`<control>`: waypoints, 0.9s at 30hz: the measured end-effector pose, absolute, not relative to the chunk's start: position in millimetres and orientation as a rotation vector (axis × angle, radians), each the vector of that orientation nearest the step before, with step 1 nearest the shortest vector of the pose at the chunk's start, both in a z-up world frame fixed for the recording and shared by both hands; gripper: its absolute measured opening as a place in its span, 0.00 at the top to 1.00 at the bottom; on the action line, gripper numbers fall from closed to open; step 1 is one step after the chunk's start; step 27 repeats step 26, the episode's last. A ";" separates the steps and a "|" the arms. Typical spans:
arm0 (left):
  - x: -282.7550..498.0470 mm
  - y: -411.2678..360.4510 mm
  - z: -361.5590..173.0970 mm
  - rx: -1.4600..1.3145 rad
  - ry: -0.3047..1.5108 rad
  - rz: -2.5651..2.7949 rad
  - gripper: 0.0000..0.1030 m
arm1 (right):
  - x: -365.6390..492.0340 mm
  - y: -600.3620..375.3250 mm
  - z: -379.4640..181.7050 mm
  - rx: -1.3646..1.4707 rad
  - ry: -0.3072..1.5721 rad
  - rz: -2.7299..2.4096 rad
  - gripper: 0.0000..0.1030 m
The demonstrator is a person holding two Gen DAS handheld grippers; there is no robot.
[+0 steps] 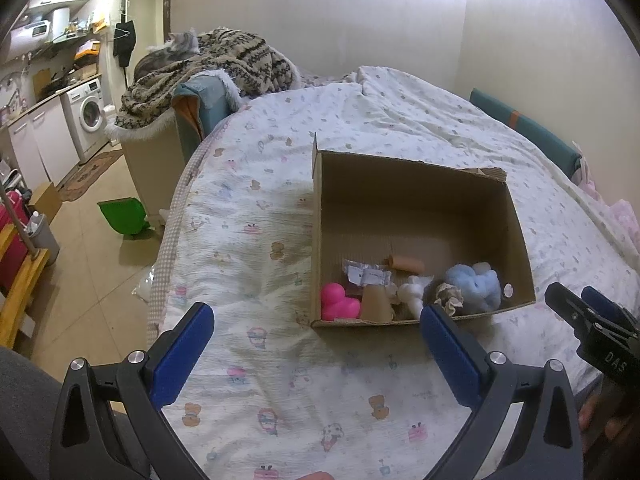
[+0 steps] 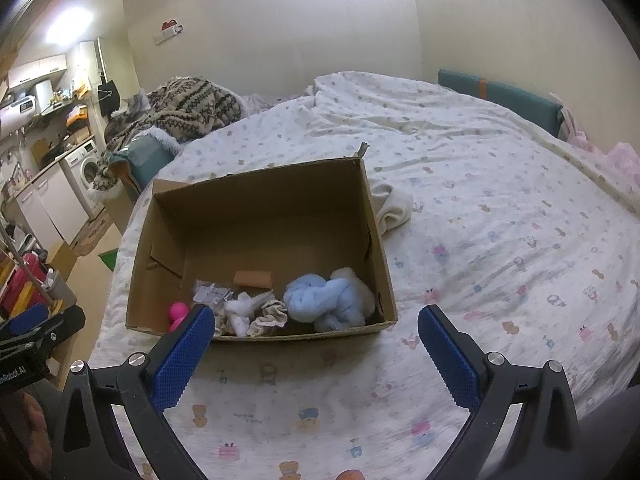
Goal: Organize soft objects
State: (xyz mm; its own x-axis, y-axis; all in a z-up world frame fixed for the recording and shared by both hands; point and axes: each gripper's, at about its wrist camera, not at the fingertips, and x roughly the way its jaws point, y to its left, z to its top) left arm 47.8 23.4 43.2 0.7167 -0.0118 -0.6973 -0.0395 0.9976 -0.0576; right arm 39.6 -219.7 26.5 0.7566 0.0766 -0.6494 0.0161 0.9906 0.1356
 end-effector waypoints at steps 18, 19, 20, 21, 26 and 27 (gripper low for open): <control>48.3 23.6 43.5 -0.072 0.773 0.012 0.00 | 40.3 -219.6 27.8 0.137 0.713 0.036 0.00; 47.9 23.1 42.6 -0.071 0.773 0.011 0.00 | 40.3 -219.6 27.8 0.138 0.713 0.036 0.00; 47.9 22.8 42.4 -0.069 0.773 0.012 0.00 | 40.3 -219.6 27.8 0.137 0.714 0.036 0.00; 48.0 22.5 42.1 -0.068 0.773 0.013 0.00 | 40.2 -219.3 28.0 0.137 0.714 0.036 0.00; 49.8 20.0 35.0 -0.070 0.801 -0.008 0.00 | 40.3 -219.9 28.0 0.140 0.713 0.035 0.00; 49.8 20.0 35.0 -0.070 0.801 -0.008 0.00 | 40.3 -219.9 28.0 0.140 0.713 0.035 0.00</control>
